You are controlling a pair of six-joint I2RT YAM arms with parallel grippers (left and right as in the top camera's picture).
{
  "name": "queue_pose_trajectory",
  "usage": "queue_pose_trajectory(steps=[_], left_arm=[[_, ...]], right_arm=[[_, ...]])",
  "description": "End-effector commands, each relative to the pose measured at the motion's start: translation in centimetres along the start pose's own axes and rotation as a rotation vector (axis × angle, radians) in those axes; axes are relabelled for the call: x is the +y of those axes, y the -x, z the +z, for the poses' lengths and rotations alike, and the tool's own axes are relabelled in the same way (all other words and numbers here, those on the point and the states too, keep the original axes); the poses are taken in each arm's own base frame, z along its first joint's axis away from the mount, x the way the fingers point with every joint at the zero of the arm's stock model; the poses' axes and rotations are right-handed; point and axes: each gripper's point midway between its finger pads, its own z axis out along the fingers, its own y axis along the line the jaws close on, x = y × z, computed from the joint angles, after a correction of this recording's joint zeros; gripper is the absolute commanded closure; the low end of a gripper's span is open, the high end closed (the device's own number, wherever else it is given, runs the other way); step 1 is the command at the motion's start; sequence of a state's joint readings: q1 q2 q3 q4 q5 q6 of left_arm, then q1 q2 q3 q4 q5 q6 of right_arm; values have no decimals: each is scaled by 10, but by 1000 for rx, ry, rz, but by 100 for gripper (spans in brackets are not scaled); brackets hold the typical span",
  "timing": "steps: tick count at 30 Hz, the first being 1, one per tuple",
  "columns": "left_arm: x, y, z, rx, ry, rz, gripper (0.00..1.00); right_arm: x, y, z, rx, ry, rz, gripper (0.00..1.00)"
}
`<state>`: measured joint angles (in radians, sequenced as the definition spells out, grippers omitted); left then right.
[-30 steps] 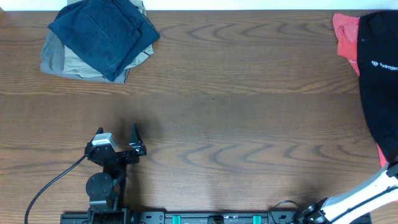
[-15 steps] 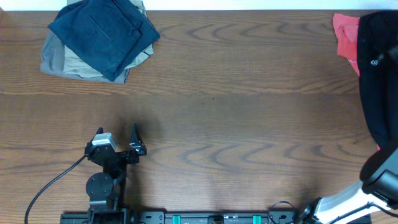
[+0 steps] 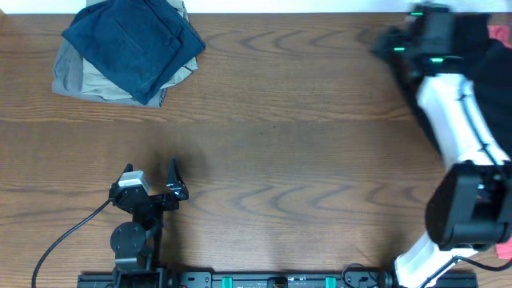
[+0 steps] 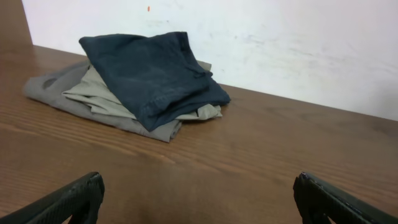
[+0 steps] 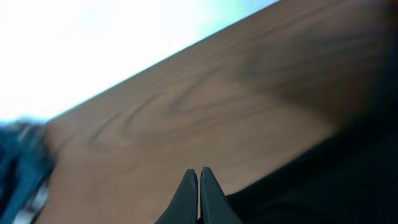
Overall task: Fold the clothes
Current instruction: 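Lift the black t-shirt with the right gripper and drag it to table center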
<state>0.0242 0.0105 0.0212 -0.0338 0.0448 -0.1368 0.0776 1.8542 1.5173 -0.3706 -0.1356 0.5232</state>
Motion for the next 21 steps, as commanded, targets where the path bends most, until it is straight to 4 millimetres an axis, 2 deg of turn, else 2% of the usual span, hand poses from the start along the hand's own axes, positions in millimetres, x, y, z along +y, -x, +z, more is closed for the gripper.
queue_pose_trajectory(steps=[1, 4, 6, 8, 11, 14, 16, 21], left_arm=[[7, -15, 1, 43, 30, 7, 2], [7, -15, 1, 43, 30, 7, 2], [6, -15, 1, 43, 30, 7, 2], [7, -15, 1, 43, 30, 7, 2], [6, -15, 1, 43, 30, 7, 2], [6, -15, 1, 43, 30, 7, 2], [6, -15, 1, 44, 30, 7, 2], [7, -15, 1, 43, 30, 7, 2]], right_arm=[[83, -41, -6, 59, 149, -85, 99], [133, -85, -9, 119, 226, -165, 99], [168, -124, -13, 175, 278, -225, 99], [192, -160, -15, 228, 315, -276, 99], [226, -227, -21, 324, 367, -366, 99], [247, -287, -32, 415, 411, -445, 99], [260, -324, -47, 479, 461, -501, 99], [271, -380, -80, 570, 510, -633, 98]])
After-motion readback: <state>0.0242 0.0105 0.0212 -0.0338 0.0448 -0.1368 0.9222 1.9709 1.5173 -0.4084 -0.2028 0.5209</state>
